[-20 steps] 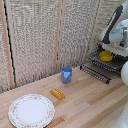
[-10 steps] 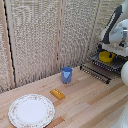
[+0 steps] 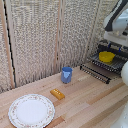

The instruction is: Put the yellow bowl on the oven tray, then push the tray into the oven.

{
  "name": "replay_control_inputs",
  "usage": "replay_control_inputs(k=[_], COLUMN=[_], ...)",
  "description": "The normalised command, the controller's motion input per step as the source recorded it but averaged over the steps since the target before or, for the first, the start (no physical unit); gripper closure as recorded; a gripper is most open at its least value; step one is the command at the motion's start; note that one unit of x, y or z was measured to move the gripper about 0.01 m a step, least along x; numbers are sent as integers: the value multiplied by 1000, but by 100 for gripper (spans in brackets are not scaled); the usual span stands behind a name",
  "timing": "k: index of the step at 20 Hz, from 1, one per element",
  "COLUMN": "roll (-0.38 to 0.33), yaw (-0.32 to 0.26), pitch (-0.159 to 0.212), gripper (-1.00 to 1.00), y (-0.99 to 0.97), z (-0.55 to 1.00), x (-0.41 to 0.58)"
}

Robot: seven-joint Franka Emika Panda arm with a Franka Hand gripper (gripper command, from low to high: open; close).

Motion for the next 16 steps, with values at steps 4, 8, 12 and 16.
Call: replay_control_inputs(k=[4,8,12,16], roll=[-93,-88,-96,-150], yaw=[164,203,245,266], pitch=[184,211,224,246], gripper=[-100,-100,-100,-100], y=[466,391,263,105], z=[420,366,330,244], x=[201,97,8,-111])
